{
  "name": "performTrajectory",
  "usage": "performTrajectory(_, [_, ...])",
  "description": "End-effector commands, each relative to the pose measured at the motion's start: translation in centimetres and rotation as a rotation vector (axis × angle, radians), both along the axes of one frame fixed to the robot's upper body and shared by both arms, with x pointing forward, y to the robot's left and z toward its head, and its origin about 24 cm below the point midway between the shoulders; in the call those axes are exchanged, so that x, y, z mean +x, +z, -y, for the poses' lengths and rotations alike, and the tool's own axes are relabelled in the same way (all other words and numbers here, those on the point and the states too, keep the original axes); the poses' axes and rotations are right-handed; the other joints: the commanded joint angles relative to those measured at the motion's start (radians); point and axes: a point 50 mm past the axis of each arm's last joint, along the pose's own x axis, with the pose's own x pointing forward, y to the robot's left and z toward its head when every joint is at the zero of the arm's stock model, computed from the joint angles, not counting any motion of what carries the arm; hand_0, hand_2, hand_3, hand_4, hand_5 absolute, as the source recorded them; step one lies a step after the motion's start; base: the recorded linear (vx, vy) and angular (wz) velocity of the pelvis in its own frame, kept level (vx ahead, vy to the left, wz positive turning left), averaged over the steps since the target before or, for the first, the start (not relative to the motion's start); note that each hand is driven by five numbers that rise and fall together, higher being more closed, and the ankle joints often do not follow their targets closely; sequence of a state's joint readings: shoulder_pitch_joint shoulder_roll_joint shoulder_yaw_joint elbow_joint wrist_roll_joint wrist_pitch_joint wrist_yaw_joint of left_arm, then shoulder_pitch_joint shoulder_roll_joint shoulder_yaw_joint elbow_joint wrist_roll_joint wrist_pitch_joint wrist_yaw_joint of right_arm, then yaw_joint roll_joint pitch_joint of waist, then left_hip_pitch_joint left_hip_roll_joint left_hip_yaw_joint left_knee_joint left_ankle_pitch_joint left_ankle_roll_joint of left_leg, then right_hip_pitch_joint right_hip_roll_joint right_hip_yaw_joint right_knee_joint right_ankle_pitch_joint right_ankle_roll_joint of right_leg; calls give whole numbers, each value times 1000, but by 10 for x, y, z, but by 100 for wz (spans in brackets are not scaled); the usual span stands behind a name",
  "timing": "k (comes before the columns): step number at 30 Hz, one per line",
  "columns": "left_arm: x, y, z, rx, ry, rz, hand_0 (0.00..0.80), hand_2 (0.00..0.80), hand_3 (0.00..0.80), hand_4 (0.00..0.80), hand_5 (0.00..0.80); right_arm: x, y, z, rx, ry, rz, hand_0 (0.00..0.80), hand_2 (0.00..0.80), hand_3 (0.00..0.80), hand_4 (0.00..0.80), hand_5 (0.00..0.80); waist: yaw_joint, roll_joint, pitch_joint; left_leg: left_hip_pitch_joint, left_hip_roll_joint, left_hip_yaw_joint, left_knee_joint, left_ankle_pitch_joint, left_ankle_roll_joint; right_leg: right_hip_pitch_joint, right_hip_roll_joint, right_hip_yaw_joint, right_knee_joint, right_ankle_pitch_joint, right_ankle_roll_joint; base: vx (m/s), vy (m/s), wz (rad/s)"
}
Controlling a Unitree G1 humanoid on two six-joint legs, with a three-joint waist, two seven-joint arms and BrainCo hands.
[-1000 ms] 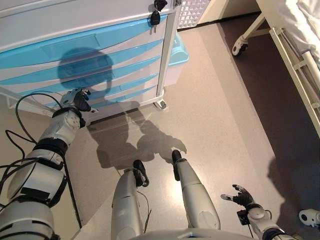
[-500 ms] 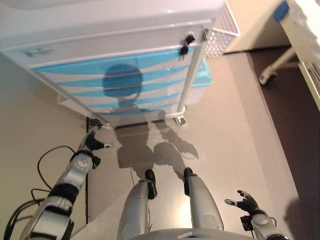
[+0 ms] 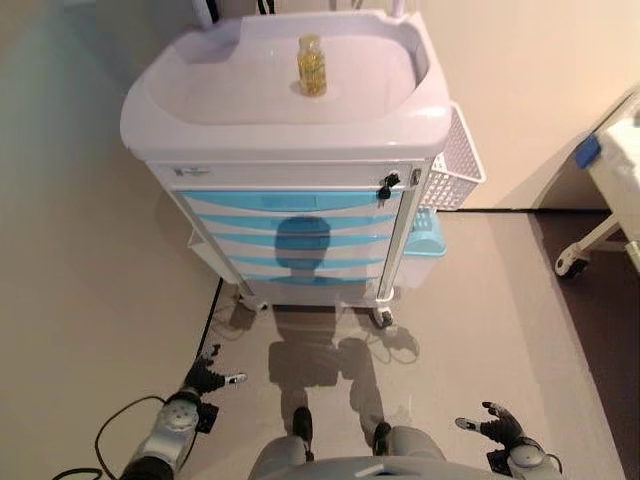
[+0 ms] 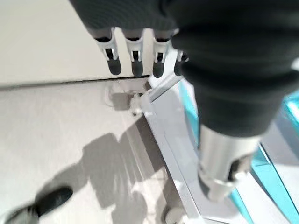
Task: Open the drawer and pick up the medicine
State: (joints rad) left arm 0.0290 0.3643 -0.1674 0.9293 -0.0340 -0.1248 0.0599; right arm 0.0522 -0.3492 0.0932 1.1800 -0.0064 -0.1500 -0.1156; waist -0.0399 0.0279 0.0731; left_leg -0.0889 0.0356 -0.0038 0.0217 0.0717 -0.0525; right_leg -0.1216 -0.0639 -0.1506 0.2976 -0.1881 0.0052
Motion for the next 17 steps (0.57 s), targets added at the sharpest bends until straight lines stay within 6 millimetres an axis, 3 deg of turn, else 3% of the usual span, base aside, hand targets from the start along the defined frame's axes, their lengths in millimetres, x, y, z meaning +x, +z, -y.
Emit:
performTrajectory(1, [-5, -4, -8, 76, 40, -27, 0, 0, 0, 0, 0, -8, -7, -11, 46, -26, -39, 0, 0, 0, 0, 0, -4, -43, -31, 44, -48, 29, -29, -36, 33, 63, 18, -11, -235, 168, 48, 3, -33, 6])
performTrajectory(3, [-14, -9, -8, 93, 40, -69, 0, 0, 0, 0, 0, -9, -9, -15, 56, -22, -47, 0, 0, 0, 0, 0, -2, -49, -40, 55, -45, 30, -45, -29, 30, 78, 22, -12, -256, 177, 50, -5, -22, 16])
performTrajectory(5, [-37, -22, -2, 78, 51, -170, 0, 0, 0, 0, 0, -15, -13, -23, 65, -6, -81, 0, 0, 0, 0, 0, 5, -61, -69, 80, -38, 43, -86, -14, 23, 106, 31, -13, -315, 204, 58, -9, -1, 6])
performTrajectory(6, [-37, -22, -2, 78, 51, -170, 0, 0, 0, 0, 0, -15, -13, -23, 65, -6, -81, 0, 0, 0, 0, 0, 5, -61, -69, 80, -38, 44, -86, -14, 23, 107, 31, -13, -315, 204, 58, 0, 0, 0])
performTrajectory(7, [-53, -31, 5, 61, 23, -247, 0, 0, 0, 0, 0, -21, -16, -27, 64, 18, -121, 0, 0, 0, 0, 0, 7, -62, -85, 94, -33, 55, -105, -8, 19, 124, 32, -15, -336, 209, 62, 0, 0, 0])
performTrajectory(14, [-84, -45, 25, -42, 71, -370, 0, 0, 0, 0, 0, -29, -23, -45, 108, 53, -171, 0, 0, 0, 0, 0, 19, -75, -106, 130, -37, 69, -109, -16, 22, 162, 28, -9, -348, 219, 65, -2, 9, -1])
performTrajectory(17, [-85, -46, 30, -52, 42, -380, 0, 0, 0, 0, 0, -29, -25, -52, 124, 72, -176, 0, 0, 0, 0, 0, 22, -75, -111, 136, -36, 73, -109, -18, 22, 166, 26, -6, -348, 221, 66, 9, 18, -5])
